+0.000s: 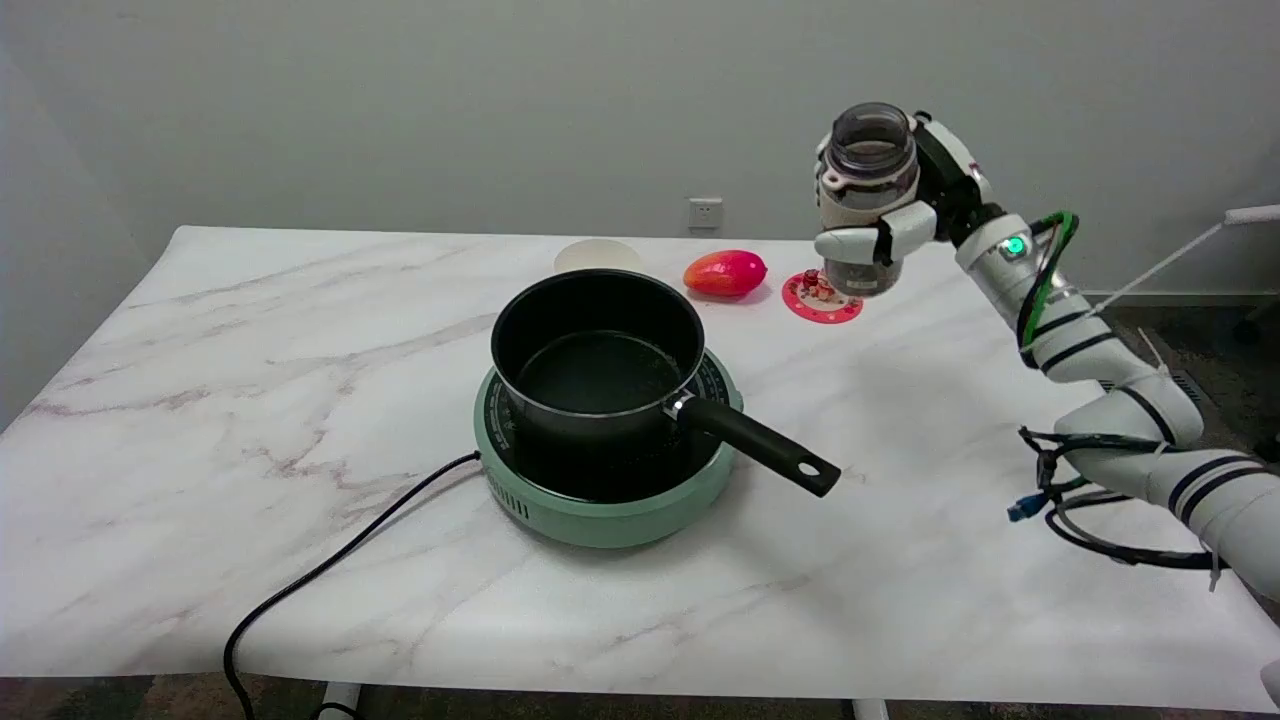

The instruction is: Pour the contents of the bottle into the soup pot.

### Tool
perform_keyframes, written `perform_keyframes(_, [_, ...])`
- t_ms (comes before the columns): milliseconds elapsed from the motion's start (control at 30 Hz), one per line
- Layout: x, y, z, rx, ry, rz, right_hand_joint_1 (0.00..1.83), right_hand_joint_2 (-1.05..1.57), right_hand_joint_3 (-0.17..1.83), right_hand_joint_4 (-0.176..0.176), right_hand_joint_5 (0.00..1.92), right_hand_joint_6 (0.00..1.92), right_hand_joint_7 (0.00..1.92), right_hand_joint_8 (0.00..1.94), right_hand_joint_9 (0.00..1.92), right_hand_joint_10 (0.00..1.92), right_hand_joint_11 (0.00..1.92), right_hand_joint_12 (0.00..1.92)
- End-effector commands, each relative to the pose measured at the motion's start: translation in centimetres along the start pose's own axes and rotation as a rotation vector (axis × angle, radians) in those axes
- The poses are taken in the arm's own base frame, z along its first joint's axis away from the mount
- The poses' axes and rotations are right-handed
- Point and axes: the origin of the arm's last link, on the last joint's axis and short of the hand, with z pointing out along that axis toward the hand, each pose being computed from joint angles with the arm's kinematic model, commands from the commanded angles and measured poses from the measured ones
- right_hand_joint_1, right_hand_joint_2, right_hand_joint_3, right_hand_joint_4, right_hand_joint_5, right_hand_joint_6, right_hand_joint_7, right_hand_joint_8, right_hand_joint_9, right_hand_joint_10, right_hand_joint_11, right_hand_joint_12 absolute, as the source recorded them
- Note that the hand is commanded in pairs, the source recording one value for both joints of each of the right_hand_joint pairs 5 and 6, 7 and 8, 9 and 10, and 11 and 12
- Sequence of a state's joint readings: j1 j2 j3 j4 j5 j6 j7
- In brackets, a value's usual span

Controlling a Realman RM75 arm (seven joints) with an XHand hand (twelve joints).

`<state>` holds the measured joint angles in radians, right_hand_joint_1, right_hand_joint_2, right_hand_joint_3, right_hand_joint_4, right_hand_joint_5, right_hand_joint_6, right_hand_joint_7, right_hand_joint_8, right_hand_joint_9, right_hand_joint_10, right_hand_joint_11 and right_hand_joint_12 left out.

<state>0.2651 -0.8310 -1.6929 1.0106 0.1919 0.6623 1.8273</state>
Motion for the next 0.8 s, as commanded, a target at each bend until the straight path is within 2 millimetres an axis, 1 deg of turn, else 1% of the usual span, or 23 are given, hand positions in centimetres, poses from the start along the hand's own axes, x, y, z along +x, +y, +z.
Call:
perform_keyframes(33, [-3.0, -9.8, 5.8, 0.163, -0.141, -0.281, 1.59, 0.85, 0.7, 0.0, 1.73, 1.73, 1.67, 1.67, 1.5, 1.5, 1.21, 1.21])
perform_keyframes(67, [-3.8, -10.2, 6.2, 0.174, -0.16, -0.282, 1.6, 0.83, 0.72, 0.0, 1.73, 1.73, 1.67, 1.67, 1.5, 1.5, 1.21, 1.21])
perform_keyframes(167, [-5.2, -10.9, 6.8, 0.191, -0.194, -0.297, 1.61, 0.76, 0.8, 0.0, 1.71, 1.71, 1.66, 1.66, 1.49, 1.49, 1.2, 1.2])
perform_keyframes(267, [-6.7, -11.6, 6.9, 0.216, -0.24, -0.371, 1.62, 0.73, 0.83, 0.0, 1.7, 1.7, 1.66, 1.66, 1.49, 1.49, 1.2, 1.2])
perform_keyframes(333, [-7.9, -12.0, 6.7, 0.227, -0.277, -0.454, 1.62, 0.72, 0.84, 0.0, 1.7, 1.7, 1.65, 1.65, 1.49, 1.49, 1.19, 1.19])
perform_keyframes(467, [-9.4, -11.6, 5.9, 0.208, -0.318, -0.557, 1.63, 0.7, 0.85, 0.0, 1.69, 1.69, 1.65, 1.65, 1.48, 1.48, 1.19, 1.19])
perform_keyframes(533, [-10.6, -11.3, 5.8, 0.192, -0.341, -0.617, 1.63, 0.66, 0.89, 0.0, 1.69, 1.69, 1.64, 1.64, 1.47, 1.47, 1.19, 1.19])
perform_keyframes(567, [-11.1, -11.2, 5.7, 0.184, -0.348, -0.631, 1.63, 0.65, 0.9, 0.0, 1.68, 1.68, 1.64, 1.64, 1.47, 1.47, 1.19, 1.19])
perform_keyframes(633, [-12.7, -11.0, 5.6, 0.152, -0.36, -0.665, 1.63, 0.64, 0.92, 0.0, 1.68, 1.68, 1.64, 1.64, 1.47, 1.47, 1.19, 1.19])
perform_keyframes(667, [-13.1, -10.9, 5.6, 0.145, -0.362, -0.675, 1.63, 0.64, 0.92, 0.0, 1.68, 1.68, 1.64, 1.64, 1.47, 1.47, 1.19, 1.19])
perform_keyframes(733, [-14.4, -11.1, 5.6, 0.155, -0.363, -0.713, 1.63, 0.63, 0.93, 0.0, 1.68, 1.68, 1.63, 1.63, 1.47, 1.47, 1.18, 1.18])
perform_keyframes(800, [-15.2, -11.3, 5.6, 0.17, -0.363, -0.766, 1.63, 0.61, 0.94, 0.0, 1.66, 1.66, 1.62, 1.62, 1.46, 1.46, 1.17, 1.17])
